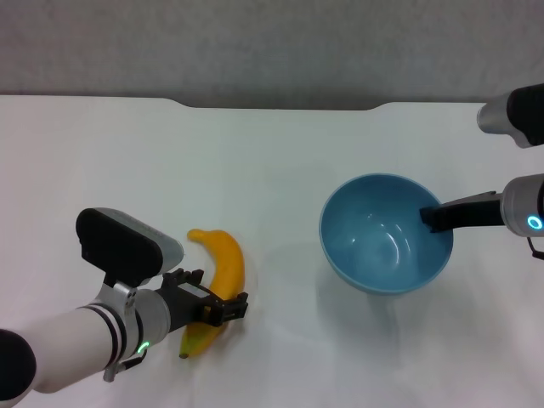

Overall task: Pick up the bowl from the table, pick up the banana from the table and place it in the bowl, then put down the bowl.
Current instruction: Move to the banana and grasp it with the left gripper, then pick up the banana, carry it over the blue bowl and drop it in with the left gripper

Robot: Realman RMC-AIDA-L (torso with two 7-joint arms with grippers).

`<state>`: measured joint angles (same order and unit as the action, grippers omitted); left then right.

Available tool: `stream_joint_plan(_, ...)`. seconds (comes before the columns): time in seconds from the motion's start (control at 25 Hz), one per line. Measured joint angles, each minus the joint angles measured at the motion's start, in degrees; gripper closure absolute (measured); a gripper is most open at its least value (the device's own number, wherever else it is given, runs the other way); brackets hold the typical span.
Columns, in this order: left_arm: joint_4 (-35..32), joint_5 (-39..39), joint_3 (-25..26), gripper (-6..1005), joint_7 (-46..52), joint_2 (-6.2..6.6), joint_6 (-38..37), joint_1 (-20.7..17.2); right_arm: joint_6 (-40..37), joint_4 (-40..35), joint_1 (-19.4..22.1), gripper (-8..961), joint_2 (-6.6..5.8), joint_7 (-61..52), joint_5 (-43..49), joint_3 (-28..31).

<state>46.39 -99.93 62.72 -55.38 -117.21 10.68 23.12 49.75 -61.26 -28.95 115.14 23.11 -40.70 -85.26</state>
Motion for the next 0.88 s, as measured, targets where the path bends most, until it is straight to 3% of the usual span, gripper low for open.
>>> stream_joint_plan(0.48,-1.53,0.06,-0.09,143,1.31,0.03,0.05,0.48,0.00,0.00,-0.05,919,0.00,0.00,0.00,0.02)
stream_joint_plan(0.68,-1.51,0.02,-0.06,385,1.12,0.05,-0.05,0.51,0.00,0.00,-0.02,920,0.00,0.06,0.00,0.02)
stream_joint_plan(0.88,-0.61,-0.28,-0.12,483,-0.08,0.09,-1.68,-0.01,-0.05,0.00,0.07,920,0.02,0.26,0.00,-0.02)
